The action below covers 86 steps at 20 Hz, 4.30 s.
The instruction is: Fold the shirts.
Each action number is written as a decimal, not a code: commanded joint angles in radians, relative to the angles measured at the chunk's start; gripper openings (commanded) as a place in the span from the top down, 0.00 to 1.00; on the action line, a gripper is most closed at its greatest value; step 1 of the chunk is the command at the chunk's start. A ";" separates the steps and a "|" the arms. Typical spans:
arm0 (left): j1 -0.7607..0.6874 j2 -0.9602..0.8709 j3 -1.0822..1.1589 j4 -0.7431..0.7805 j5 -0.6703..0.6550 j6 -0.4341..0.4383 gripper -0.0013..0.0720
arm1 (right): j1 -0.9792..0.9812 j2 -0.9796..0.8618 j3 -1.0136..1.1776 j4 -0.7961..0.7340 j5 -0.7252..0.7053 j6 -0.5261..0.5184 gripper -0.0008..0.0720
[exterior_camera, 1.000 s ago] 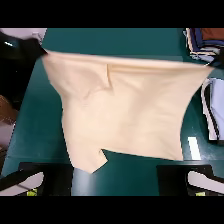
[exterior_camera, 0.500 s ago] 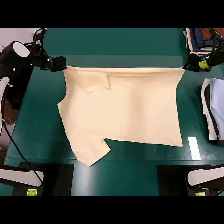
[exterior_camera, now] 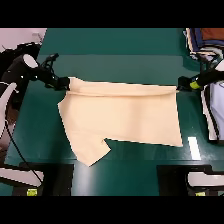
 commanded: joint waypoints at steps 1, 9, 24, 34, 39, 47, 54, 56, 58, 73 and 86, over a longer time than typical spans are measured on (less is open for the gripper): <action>0.000 0.000 -0.052 0.022 -0.015 -0.033 0.24 | 0.019 0.050 -0.131 0.055 -0.064 0.000 0.80; 0.000 0.317 -0.269 0.121 -0.177 -0.055 0.31 | -0.072 0.293 -0.142 0.092 0.083 0.000 0.47; -0.007 0.632 -0.941 -0.211 0.011 -0.036 0.76 | -0.072 0.411 -0.142 0.072 0.179 0.000 0.47; -0.007 0.639 -0.791 -0.222 -0.031 -0.007 0.95 | -0.372 0.566 -0.608 -0.045 0.311 0.000 0.28; -0.007 0.639 -0.786 -0.225 0.010 -0.008 0.95 | -0.471 0.616 -0.919 0.066 0.229 -0.003 0.30; -0.007 0.639 -0.786 -0.210 0.009 -0.008 0.95 | -0.270 0.452 -0.781 0.058 0.200 -0.004 0.61; -0.007 0.815 -0.738 0.002 -0.118 -0.107 0.95 | -0.146 0.574 -0.683 -0.009 0.272 -0.008 0.97; -0.007 0.917 -0.721 0.018 -0.245 -0.117 0.95 | -0.142 0.658 -0.645 -0.049 0.365 -0.008 0.97; -0.007 0.977 -0.672 0.010 -0.375 -0.145 0.95 | -0.142 0.741 -0.605 -0.076 0.451 -0.002 0.97; -0.007 0.462 -0.381 -0.026 0.031 0.013 0.95 | 0.001 0.222 -0.130 -0.064 0.207 -0.016 0.97; -0.004 0.138 -0.098 -0.034 -0.008 0.041 0.31 | -0.030 -0.114 0.127 0.175 0.218 -0.105 0.48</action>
